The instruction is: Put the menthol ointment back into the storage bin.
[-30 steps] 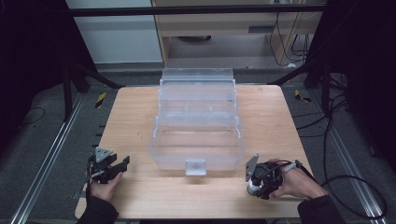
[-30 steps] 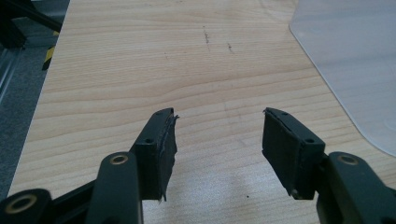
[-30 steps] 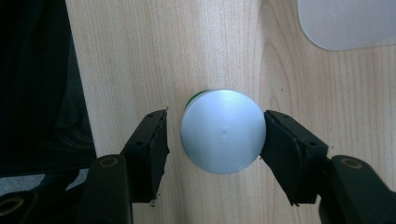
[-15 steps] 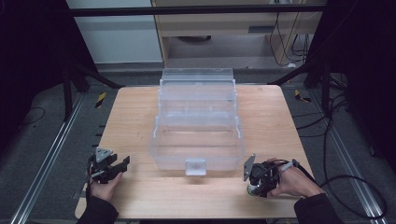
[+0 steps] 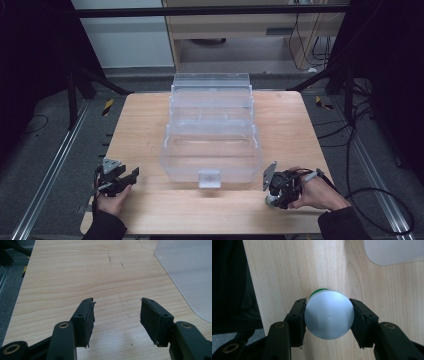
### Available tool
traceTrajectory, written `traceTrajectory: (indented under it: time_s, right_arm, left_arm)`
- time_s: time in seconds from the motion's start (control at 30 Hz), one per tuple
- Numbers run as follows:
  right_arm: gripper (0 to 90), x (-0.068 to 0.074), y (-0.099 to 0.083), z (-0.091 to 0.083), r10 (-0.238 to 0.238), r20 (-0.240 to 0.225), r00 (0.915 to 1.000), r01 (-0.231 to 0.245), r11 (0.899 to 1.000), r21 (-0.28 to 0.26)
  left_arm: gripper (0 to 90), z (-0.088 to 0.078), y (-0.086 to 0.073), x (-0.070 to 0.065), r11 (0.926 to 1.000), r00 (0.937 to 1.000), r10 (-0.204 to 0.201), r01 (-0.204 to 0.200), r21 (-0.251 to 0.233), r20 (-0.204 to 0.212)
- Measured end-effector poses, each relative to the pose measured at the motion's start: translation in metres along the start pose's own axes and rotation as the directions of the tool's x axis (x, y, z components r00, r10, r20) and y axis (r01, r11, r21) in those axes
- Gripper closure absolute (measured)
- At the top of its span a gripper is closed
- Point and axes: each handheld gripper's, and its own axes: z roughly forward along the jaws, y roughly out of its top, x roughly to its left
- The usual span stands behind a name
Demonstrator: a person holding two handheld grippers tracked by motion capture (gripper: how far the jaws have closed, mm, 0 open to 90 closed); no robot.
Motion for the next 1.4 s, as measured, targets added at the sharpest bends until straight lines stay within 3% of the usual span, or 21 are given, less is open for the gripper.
traceTrajectory:
  time_s: [0.8,1.4]
  right_arm:
    - [50.3,-0.014,0.016,-0.050,0.040,0.049,0.9980,-0.038,0.998,-0.051]
    - [50.3,-0.028,0.030,-0.079,0.055,0.045,0.9975,-0.051,0.995,-0.081]
  left_arm:
    - [44.3,0.001,0.000,-0.001,1.0000,0.9999,0.006,-0.006,0.007,0.010]
    - [44.3,0.001,0.000,-0.001,1.0000,0.9999,0.005,-0.005,0.005,0.010]
